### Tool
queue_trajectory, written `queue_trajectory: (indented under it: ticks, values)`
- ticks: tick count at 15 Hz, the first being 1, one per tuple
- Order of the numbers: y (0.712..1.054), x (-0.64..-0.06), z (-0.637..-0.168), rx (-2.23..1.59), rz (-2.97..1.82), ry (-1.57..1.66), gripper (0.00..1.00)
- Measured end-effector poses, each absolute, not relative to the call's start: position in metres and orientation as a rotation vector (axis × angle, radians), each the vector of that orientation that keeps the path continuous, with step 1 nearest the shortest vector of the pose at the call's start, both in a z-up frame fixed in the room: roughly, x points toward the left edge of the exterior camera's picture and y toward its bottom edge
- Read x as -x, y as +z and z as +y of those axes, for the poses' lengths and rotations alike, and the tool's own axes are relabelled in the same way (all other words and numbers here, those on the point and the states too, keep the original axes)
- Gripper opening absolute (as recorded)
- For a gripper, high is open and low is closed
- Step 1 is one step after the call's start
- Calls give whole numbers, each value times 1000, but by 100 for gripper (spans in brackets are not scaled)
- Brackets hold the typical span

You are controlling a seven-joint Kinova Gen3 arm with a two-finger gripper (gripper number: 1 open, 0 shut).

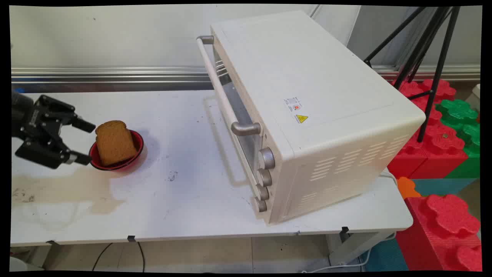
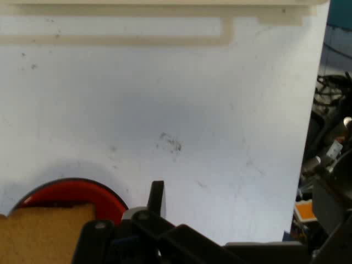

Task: Open the oven

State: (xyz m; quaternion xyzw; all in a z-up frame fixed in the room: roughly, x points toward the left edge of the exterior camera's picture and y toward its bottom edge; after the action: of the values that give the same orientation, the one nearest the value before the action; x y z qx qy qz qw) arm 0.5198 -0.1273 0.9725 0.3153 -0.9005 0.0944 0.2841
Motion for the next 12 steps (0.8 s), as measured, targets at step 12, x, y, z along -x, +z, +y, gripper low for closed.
queue_trajectory:
  ticks: [12]
  values:
    - [1026, -484, -186, -886, -2332, 311, 100]
